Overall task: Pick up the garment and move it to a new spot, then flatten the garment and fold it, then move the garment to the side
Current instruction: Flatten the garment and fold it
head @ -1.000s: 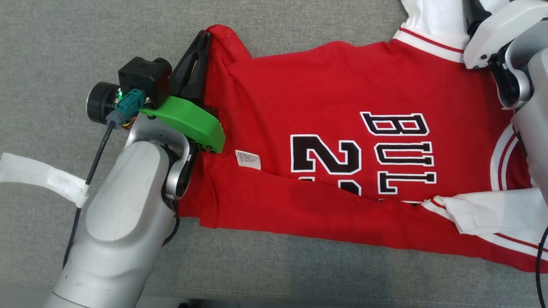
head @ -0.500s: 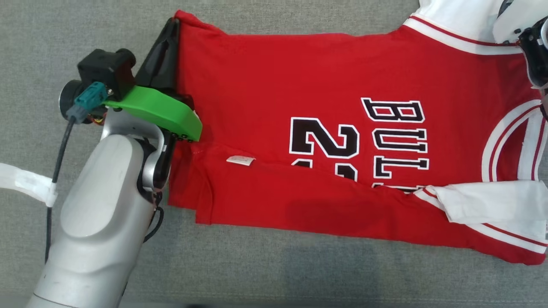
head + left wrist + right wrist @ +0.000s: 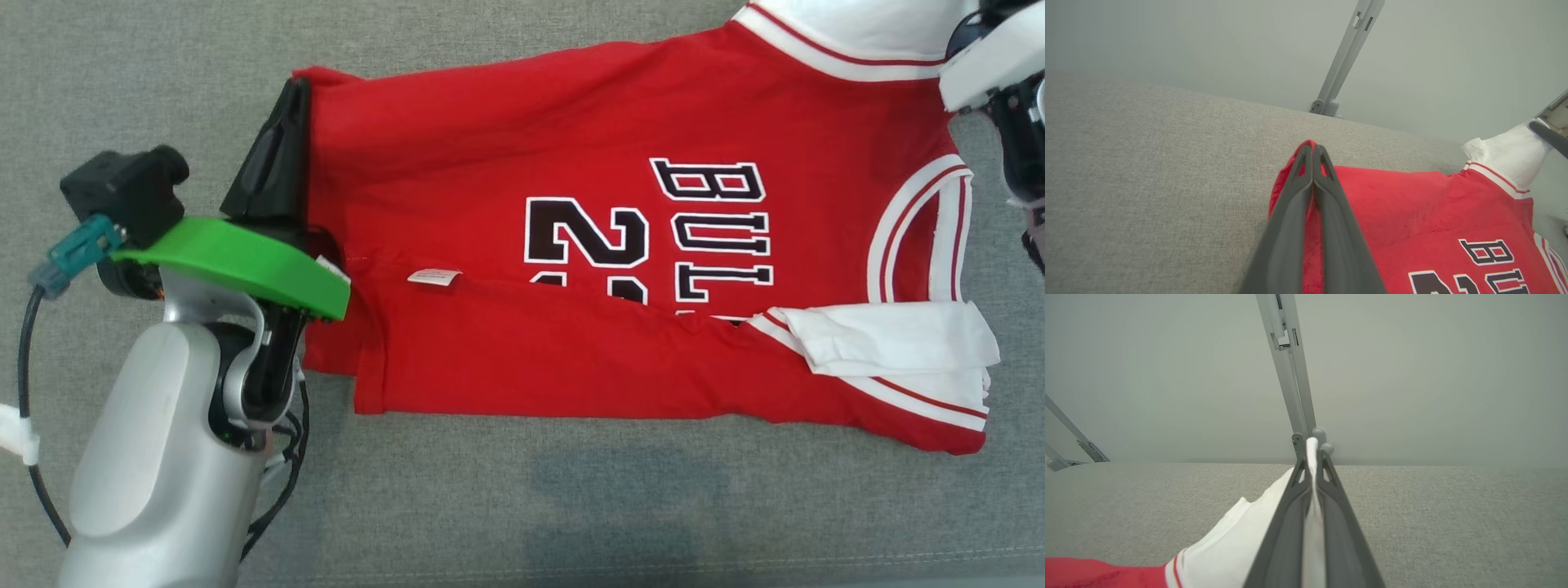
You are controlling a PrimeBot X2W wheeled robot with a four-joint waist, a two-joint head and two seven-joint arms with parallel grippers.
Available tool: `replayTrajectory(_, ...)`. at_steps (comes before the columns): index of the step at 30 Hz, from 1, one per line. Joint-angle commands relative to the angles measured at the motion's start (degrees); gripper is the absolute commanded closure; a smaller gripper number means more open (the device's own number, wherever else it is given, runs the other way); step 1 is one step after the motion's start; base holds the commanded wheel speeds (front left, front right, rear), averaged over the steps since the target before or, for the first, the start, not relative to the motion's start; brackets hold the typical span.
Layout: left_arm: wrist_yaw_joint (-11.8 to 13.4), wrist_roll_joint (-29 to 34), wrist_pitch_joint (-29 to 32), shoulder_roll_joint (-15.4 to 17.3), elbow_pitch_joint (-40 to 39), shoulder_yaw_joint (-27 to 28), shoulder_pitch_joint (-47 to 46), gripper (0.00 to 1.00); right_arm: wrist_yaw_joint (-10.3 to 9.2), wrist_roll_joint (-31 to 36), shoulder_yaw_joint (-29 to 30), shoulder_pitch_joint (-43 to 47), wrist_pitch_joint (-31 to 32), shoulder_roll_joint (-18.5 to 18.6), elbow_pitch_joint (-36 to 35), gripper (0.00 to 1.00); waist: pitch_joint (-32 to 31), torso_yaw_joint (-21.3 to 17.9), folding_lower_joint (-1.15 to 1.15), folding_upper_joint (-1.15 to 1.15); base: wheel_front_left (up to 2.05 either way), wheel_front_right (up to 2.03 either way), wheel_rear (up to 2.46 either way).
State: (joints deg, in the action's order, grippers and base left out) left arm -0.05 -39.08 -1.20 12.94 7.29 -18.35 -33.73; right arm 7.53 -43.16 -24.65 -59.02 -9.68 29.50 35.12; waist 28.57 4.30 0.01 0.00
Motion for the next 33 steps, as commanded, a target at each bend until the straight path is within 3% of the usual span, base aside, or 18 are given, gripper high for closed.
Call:
replayTrajectory(1, -0.3, -0.5, 0.3, 0.4, -0.7, 0.4, 1.5, 1.0, -0.09, -1.2, 0.0, 2.1, -0.4, 0.3, -1.2, 1.0, -0.6, -0.6, -0.01, 0.0, 0.0, 0.0, 0.0)
replayTrajectory(7, -0.4, -6.5, 2.2, 1.3, -6.0, 2.4, 10.1, 1.0, -0.06, -5.6, 2.2, 16.2, 0.1, 2.1, -14.7, 1.0, -1.4, -2.3, -0.01, 0.0, 0.0, 0.0, 0.0)
replayTrajectory(16, 1.5, -10.1, 1.4, 2.0, -7.6, 5.9, 17.7, 1.0, -0.05, -8.3, 8.5, 38.7, -0.7, -1.2, -31.1, 1.0, -1.1, -4.5, -0.01, 0.0, 0.0, 0.0, 0.0)
replayTrajectory(22, 2.1, -11.3, 0.6, 1.7, -8.1, 7.1, 20.5, 1.0, -0.05, -8.7, 13.7, 48.5, -0.2, -5.3, -35.6, 1.0, -1.3, -5.0, -0.01, 0.0, 0.0, 0.0, 0.0)
replayTrajectory(29, 2.4, -12.5, 1.0, 1.1, -7.2, 6.6, 23.6, 1.0, -0.05, -5.1, 16.6, 53.0, 1.8, -9.2, -33.7, 1.0, -1.7, -5.2, -0.01, 0.0, 0.0, 0.0, 0.0)
replayTrajectory(30, 2.6, -12.0, 0.7, 1.1, -6.9, 6.5, 23.6, 0.79, -0.05, -4.4, 16.9, 52.9, 1.8, -10.0, -33.4, 0.67, -1.8, -5.1, -0.01, 0.0, 0.0, 0.0, 0.0)
replayTrajectory(31, 2.6, -11.6, 0.6, 1.0, -6.5, 6.2, 23.6, 0.25, -0.05, -3.8, 17.2, 52.8, 1.8, -10.9, -33.0, 0.0, -1.9, -5.0, -0.01, 0.0, 0.0, 0.0, 0.0)
replayTrajectory(32, 2.6, -10.8, 0.4, 1.2, -6.2, 5.8, 23.7, 0.0, -0.05, -2.3, 17.8, 52.8, 1.7, -11.2, -32.6, 0.0, -2.0, -4.9, -0.01, 0.0, 0.0, 0.0, 0.0)
replayTrajectory(33, 2.5, -9.8, -0.1, 1.5, -6.1, 5.3, 23.6, 0.0, -0.05, -0.6, 19.0, 52.8, 1.2, -11.5, -32.1, 0.0, -2.2, -4.9, -0.01, 0.0, 0.0, 0.0, 0.0)
